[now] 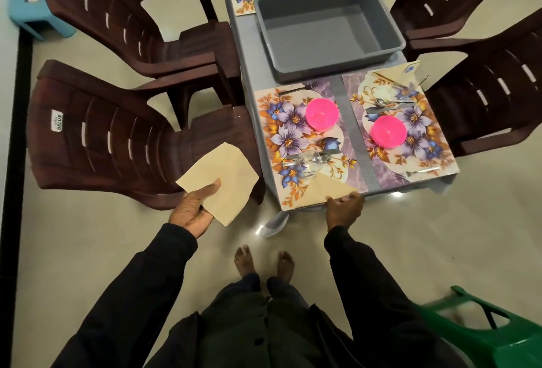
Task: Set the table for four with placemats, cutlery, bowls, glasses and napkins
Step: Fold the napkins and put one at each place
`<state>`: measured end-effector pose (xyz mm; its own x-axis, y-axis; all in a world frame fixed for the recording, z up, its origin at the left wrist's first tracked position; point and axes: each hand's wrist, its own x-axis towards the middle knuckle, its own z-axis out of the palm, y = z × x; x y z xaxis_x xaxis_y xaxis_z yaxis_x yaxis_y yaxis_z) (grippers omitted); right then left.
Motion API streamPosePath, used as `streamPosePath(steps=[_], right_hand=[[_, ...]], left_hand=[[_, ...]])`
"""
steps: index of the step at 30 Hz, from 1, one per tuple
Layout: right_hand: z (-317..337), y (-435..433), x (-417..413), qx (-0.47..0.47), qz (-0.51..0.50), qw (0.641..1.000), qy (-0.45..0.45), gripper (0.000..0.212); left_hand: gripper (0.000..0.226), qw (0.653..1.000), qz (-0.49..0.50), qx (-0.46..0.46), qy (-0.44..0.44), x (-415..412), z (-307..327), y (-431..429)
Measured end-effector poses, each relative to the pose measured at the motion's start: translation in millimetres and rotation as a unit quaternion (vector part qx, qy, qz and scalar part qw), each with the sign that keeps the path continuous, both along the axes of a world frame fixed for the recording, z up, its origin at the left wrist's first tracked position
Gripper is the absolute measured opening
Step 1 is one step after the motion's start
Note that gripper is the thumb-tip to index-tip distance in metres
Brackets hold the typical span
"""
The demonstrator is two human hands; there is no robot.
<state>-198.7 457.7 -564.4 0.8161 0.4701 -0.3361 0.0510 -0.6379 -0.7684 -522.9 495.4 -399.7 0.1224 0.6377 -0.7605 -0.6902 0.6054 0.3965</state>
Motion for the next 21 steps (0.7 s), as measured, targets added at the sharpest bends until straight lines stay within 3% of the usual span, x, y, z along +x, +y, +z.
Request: streamPosePath(steps=[3, 6, 8, 11, 21], right_hand=[[2, -5, 4, 0.015, 0.137, 0.985, -0.1, 0.047], [-7, -4, 8, -0.028, 0.339, 0.915, -0.216, 0.035], [-14, -1, 10, -0.08, 0.408, 0.865, -0.28, 0.039], [-18, 3, 11, -0.122, 0.436, 0.832, -0.32, 0.042], [-16, 10, 12, -0.127, 0.456, 0.806, -0.354, 0.042]], left_hand=[[0.053, 1.0, 0.007, 0.004, 0.005, 9, 2, -3], [0.055, 1.0, 0.012, 0.015, 0.009, 17, 2, -8], [0.055, 1.0, 0.017, 0.018, 0.013, 19, 1, -12], [0.058, 0.999, 0.027, 0.022, 0.024, 19, 0, -20], [0.058, 0.996, 0.074, 0.035, 0.033, 15, 4, -40]])
